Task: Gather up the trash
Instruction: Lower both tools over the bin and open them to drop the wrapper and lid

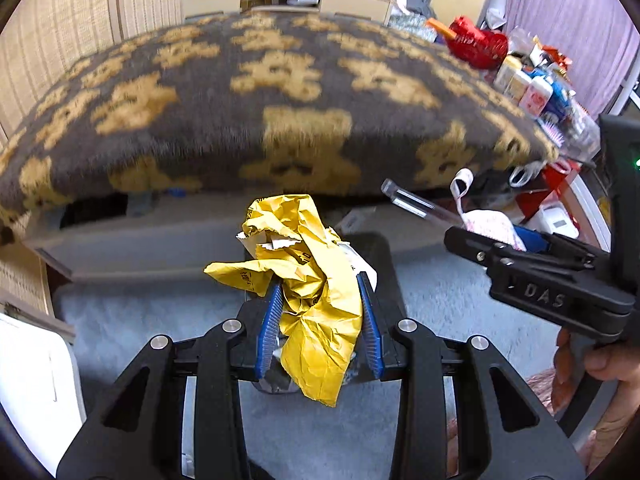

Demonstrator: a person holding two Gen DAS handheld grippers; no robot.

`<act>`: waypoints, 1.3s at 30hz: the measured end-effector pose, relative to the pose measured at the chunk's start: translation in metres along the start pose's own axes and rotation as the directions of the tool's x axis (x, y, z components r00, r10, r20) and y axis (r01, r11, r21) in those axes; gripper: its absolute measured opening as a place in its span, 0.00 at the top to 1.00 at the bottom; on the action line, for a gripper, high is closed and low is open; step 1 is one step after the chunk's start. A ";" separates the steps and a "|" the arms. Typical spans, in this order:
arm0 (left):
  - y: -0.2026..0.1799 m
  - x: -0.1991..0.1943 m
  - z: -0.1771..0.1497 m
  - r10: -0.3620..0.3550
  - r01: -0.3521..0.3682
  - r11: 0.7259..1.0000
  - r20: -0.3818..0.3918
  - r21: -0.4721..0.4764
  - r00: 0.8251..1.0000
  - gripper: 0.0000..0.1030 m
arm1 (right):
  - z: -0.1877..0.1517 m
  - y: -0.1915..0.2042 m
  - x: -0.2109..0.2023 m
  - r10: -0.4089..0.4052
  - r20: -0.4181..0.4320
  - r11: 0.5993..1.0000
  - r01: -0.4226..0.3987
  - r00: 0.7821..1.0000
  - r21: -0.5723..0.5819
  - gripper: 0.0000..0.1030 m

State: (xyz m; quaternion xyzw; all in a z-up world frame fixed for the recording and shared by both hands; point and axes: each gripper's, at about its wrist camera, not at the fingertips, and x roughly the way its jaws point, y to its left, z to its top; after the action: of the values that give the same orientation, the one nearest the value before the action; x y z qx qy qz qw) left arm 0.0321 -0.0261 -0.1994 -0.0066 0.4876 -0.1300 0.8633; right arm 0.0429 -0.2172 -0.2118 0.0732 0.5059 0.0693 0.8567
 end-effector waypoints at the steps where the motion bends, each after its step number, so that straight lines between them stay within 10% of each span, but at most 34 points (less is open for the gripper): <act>1: 0.002 0.009 -0.003 -0.001 0.001 1.000 -0.016 -0.002 1.000 0.67 | -0.002 -0.001 0.004 -0.001 -0.006 1.000 0.001 1.000 0.004 0.33; 23: 0.004 0.088 -0.021 -0.023 0.022 1.000 -0.155 -0.007 0.988 0.61 | -0.009 -0.003 0.076 0.052 -0.129 0.997 -0.044 0.990 0.066 0.31; 39: 0.016 0.059 -0.026 0.024 -0.027 0.999 -0.120 -0.028 0.992 0.08 | -0.005 -0.010 0.056 -0.013 -0.090 0.998 0.019 0.996 0.065 0.03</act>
State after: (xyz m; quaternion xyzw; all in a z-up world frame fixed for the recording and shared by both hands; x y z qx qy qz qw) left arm 0.0429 -0.0209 -0.2651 -0.0051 0.5403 -0.1119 0.8340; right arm 0.0660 -0.2158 -0.2638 0.0939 0.5465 0.0490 0.8307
